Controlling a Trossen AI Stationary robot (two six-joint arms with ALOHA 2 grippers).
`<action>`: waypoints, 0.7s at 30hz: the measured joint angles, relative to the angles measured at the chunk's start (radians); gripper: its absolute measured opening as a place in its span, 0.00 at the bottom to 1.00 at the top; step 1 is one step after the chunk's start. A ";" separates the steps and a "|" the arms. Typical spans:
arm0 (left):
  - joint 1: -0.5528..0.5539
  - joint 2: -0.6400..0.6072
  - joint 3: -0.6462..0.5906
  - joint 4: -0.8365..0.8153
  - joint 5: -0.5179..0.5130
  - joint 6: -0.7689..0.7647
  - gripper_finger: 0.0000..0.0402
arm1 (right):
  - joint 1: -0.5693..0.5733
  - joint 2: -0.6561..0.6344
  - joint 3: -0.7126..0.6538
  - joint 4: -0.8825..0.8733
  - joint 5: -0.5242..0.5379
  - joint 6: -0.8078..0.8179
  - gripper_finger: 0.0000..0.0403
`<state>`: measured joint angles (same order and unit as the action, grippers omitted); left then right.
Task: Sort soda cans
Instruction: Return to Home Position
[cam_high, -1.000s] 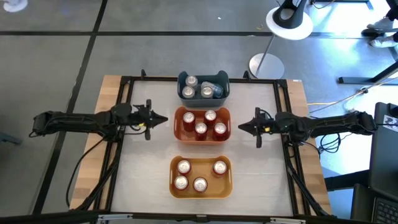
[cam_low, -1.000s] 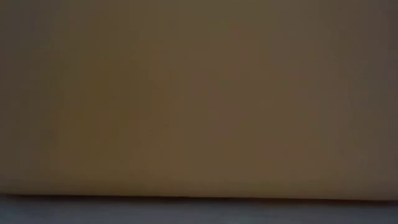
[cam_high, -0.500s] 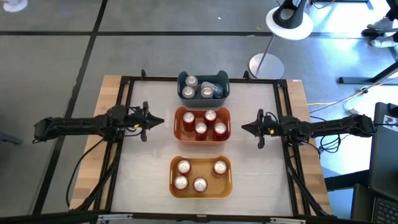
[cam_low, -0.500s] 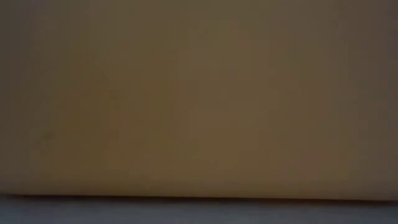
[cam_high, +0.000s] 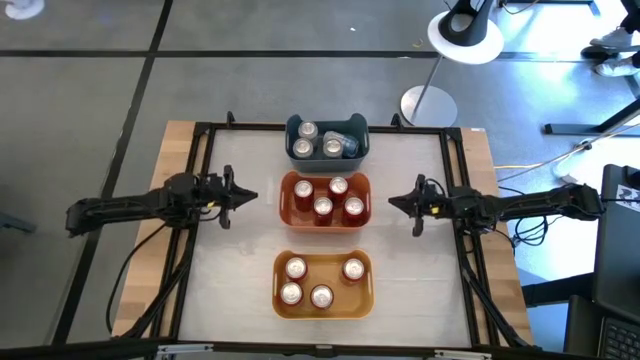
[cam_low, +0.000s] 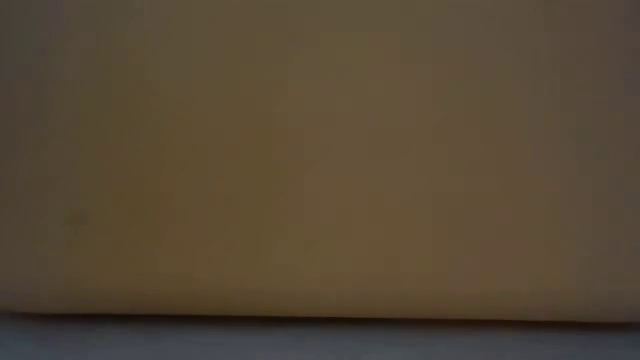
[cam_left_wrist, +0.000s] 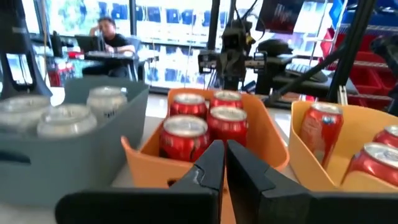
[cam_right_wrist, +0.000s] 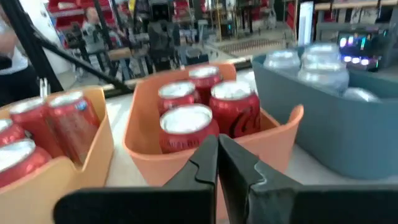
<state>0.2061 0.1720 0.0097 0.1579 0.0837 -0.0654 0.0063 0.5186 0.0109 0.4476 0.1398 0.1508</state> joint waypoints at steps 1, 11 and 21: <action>0.000 -0.027 0.000 -0.038 0.000 -0.007 0.03 | 0.000 0.001 0.000 -0.009 0.000 0.003 0.03; 0.010 -0.166 0.000 -0.134 -0.010 -0.028 0.03 | 0.000 -0.001 -0.002 -0.004 0.003 0.007 0.03; 0.011 -0.155 0.000 -0.142 -0.047 0.017 0.03 | 0.000 0.000 -0.002 -0.058 0.041 0.024 0.03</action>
<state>0.2173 0.0174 0.0101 0.0157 0.0372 -0.0488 0.0063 0.5186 0.0086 0.3893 0.1806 0.1751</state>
